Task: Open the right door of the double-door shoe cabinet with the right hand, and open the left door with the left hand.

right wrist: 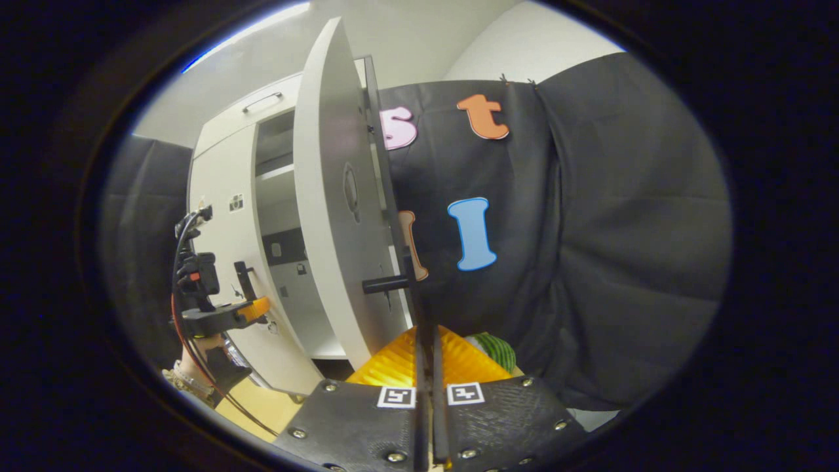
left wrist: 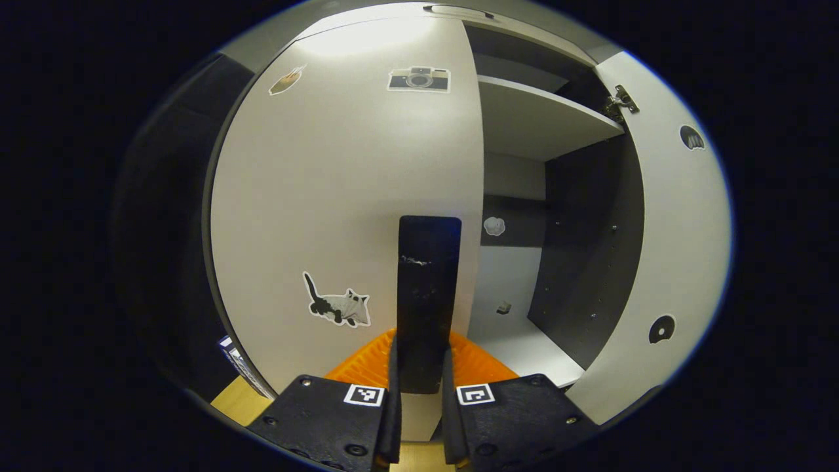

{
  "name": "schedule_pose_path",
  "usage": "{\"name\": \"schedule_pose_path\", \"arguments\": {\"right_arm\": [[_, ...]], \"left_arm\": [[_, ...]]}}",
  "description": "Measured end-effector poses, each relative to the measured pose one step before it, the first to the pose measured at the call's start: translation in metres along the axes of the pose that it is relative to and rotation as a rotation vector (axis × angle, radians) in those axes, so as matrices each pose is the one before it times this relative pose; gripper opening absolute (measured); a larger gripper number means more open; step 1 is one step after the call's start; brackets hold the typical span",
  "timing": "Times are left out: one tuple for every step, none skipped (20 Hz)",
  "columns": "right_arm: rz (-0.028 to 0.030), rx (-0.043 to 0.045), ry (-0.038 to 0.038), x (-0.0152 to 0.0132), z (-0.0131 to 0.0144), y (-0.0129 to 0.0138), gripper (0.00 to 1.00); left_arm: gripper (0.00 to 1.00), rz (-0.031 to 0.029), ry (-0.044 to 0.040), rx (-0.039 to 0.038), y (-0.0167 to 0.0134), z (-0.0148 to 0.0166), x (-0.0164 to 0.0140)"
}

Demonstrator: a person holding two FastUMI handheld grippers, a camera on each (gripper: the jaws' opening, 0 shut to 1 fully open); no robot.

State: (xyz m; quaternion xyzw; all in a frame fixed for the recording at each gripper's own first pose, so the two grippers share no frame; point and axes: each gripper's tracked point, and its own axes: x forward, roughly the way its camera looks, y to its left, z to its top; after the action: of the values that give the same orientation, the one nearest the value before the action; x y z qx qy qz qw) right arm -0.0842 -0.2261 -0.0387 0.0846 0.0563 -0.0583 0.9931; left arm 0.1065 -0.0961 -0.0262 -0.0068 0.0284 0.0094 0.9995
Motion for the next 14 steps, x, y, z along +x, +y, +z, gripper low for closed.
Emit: {"name": "schedule_pose_path", "arguments": {"right_arm": [[-0.00095, -0.00525, 0.00176, 0.00146, -0.00028, 0.00013, 0.04], [-0.00084, -0.0054, 0.00331, 0.00069, -0.00064, -0.00068, 0.04], [-0.00336, -0.00597, 0.00616, 0.00266, -0.002, -0.00113, 0.04], [-0.00627, -0.0065, 0.01326, 0.00194, -0.00427, -0.00184, 0.04], [-0.00656, -0.00762, 0.01351, 0.0028, -0.00493, -0.00193, 0.04], [-0.00531, -0.00521, 0.00558, 0.00137, -0.00306, -0.0023, 0.03], [-0.00227, -0.00047, -0.00256, 0.00288, -0.00038, -0.00179, 0.03], [0.00033, 0.00078, -0.00298, 0.00032, 0.00132, -0.00344, 0.03], [0.00068, 0.00061, -0.00113, 0.00365, 0.00112, -0.00436, 0.04], [0.00232, 0.00261, 0.00035, 0.00285, 0.00062, -0.00344, 0.04], [0.00186, 0.00384, 0.00047, 0.00327, -0.00029, -0.00366, 0.04], [0.00152, 0.00462, -0.00144, 0.00069, 0.00106, -0.0024, 0.04], [0.00077, 0.00117, -0.00141, -0.00046, -0.00081, -0.00285, 0.04], [0.0005, 0.00079, -0.00076, -0.00091, -0.00008, -0.00321, 0.04]], "left_arm": [[0.25, -0.00259, -0.0007, 0.00431, 0.00049, 0.00019, -0.00082], [0.23, -0.00379, 0.00221, 0.00032, 0.00022, -0.00077, -0.00137], [0.24, -0.00337, -0.00004, -0.00448, 0.00059, 0.00012, -0.00187], [0.23, -0.00164, -0.00084, -0.00541, 0.00051, -0.00057, -0.00264], [0.23, 0.00118, -0.00219, 0.00028, 0.00077, -0.00016, -0.00306], [0.23, 0.0011, -0.00308, 0.00459, 0.00137, 0.0001, -0.00037], [0.23, 0.00024, 0.00105, 0.00335, 0.00121, -0.00012, 0.00011], [0.23, -0.00106, 0.00382, -0.00225, 0.00044, -0.0006, 0.0016], [0.23, -0.00081, 0.00653, -0.00785, 0.00042, -0.00036, -0.00058], [0.23, -0.00083, 0.0045, -0.00783, 0.00067, 0.00025, -0.00136], [0.23, 0.00021, 0.00312, -0.00426, 0.00075, -0.00013, -0.0001], [0.23, 0.00173, 0.0032, -0.00129, 0.00135, -0.00063, -0.00089], [0.23, 0.00201, 0.00064, -0.0014, 0.00086, 0.00002, -0.00075], [0.23, 0.0012, 0.00063, -0.00265, 0.0007, -0.00044, -0.00128]]}}
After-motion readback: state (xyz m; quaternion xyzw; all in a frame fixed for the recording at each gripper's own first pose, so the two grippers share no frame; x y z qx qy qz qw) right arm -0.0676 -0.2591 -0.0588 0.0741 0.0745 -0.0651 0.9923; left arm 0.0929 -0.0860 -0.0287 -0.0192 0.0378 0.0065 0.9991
